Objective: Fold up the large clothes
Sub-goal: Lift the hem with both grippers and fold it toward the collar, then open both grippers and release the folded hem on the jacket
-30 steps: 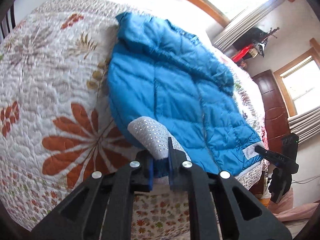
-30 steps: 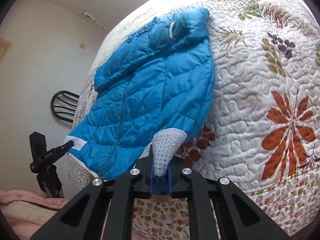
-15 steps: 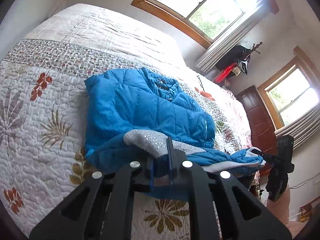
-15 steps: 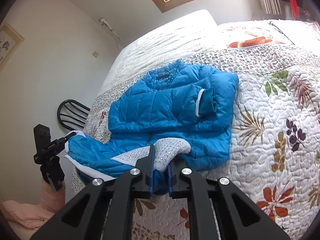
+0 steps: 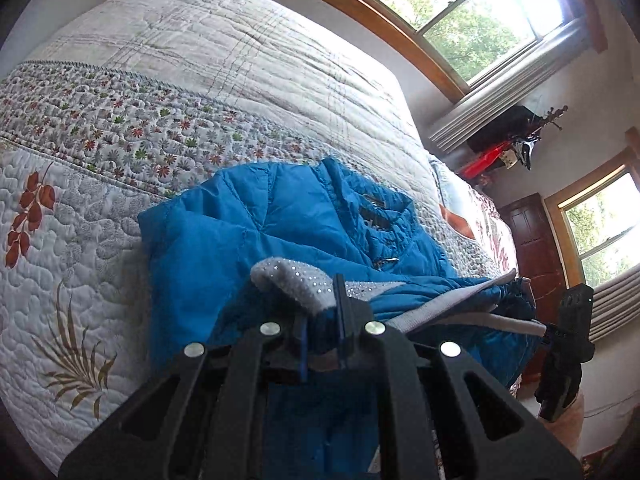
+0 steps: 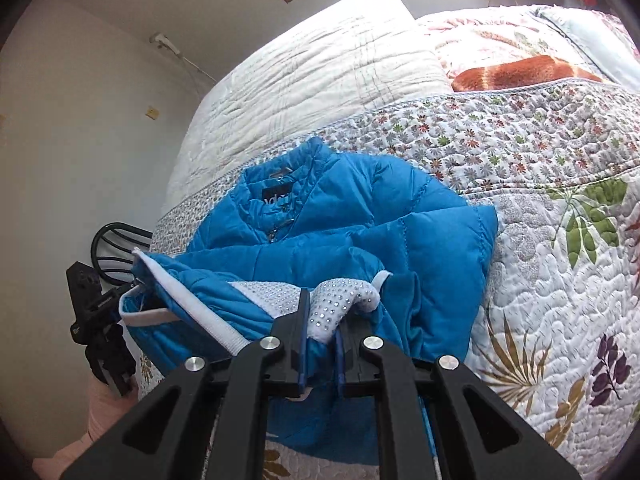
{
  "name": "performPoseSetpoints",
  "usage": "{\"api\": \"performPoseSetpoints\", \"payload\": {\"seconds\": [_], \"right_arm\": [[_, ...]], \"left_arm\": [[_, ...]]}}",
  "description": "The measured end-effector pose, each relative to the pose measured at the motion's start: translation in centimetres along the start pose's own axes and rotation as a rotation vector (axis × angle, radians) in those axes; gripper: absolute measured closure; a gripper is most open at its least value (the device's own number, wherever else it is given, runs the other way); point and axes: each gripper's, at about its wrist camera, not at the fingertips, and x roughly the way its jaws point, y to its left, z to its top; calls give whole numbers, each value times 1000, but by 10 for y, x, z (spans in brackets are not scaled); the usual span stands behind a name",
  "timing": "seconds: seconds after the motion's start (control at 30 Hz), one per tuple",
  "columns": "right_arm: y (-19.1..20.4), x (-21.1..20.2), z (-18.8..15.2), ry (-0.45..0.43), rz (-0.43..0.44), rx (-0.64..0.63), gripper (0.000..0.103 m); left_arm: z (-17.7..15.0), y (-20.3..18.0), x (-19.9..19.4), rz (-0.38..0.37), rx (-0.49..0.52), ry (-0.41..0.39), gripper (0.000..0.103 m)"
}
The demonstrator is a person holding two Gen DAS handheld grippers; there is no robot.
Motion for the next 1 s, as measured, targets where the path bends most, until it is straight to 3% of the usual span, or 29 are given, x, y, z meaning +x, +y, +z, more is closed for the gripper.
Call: {"api": "performPoseSetpoints", "payload": {"seconds": [0.17, 0.37, 0.5, 0.63, 0.67, 0.73, 0.8, 0.87, 0.93, 1.0], "right_arm": [[-21, 35, 20, 38, -18, 56, 93], [-28, 51, 30, 47, -3, 79, 88], [-32, 40, 28, 35, 35, 86, 83], [-39, 29, 23, 29, 99, 119, 75], [-38, 25, 22, 27, 110, 119, 70], [-35, 15, 18, 7, 115, 104, 60], [-31, -1, 15, -35, 70, 73, 33], [-28, -13, 12, -64, 61, 27, 32], [-23, -15, 13, -67, 8, -23, 32], [-19, -7, 16, -49, -33, -71, 25]], "left_arm": [[13, 23, 35, 62, -36, 37, 94], [21, 34, 54, 66, -47, 66, 92], [24, 37, 45, 17, -64, 88, 87], [25, 40, 28, -48, -101, 105, 73], [25, 39, 20, -55, -97, 95, 62], [25, 35, 1, -55, -61, 58, 50], [24, 33, -15, -60, -37, 36, 50], [23, 30, -26, -23, 6, 19, 47], [21, 26, -27, 66, 77, 11, 45], [21, 23, -19, 129, 129, 19, 44]]}}
